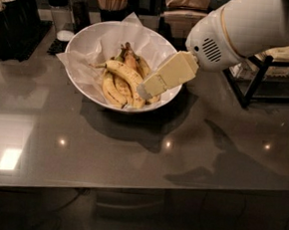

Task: Pick banana from white bowl

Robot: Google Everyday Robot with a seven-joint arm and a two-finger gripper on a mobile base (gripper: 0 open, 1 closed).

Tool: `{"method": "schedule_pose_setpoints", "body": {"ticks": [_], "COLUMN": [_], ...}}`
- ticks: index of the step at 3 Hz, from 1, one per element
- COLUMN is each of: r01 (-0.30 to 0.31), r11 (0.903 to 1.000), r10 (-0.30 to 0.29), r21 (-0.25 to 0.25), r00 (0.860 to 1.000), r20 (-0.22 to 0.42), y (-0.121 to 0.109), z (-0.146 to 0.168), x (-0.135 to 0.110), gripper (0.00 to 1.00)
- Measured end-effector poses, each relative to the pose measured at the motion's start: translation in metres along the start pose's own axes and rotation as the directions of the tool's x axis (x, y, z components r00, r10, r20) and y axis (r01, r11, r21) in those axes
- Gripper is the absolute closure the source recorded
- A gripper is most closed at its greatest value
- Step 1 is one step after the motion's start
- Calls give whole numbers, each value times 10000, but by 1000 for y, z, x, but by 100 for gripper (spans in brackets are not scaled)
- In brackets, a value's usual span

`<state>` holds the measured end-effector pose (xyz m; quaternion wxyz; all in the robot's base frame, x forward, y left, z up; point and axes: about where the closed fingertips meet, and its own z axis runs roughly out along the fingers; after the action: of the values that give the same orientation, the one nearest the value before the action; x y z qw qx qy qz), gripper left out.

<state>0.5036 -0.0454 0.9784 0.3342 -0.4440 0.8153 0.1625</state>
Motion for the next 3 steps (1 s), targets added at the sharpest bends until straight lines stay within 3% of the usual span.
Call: {"method": "schedule_pose_setpoints", "body": {"ticks": [1, 2, 3], "r01": [-11, -46, -117], "r11": [10000, 10000, 9983], "r10": [11, 46, 129], "r21": [-17, -65, -575], "r00": [10000, 10000, 9997], "r20": [2, 20, 215], "y": [0, 1, 14], "z": [1, 3, 22], "x": [0, 0, -9], "gripper": [18, 22, 14]}}
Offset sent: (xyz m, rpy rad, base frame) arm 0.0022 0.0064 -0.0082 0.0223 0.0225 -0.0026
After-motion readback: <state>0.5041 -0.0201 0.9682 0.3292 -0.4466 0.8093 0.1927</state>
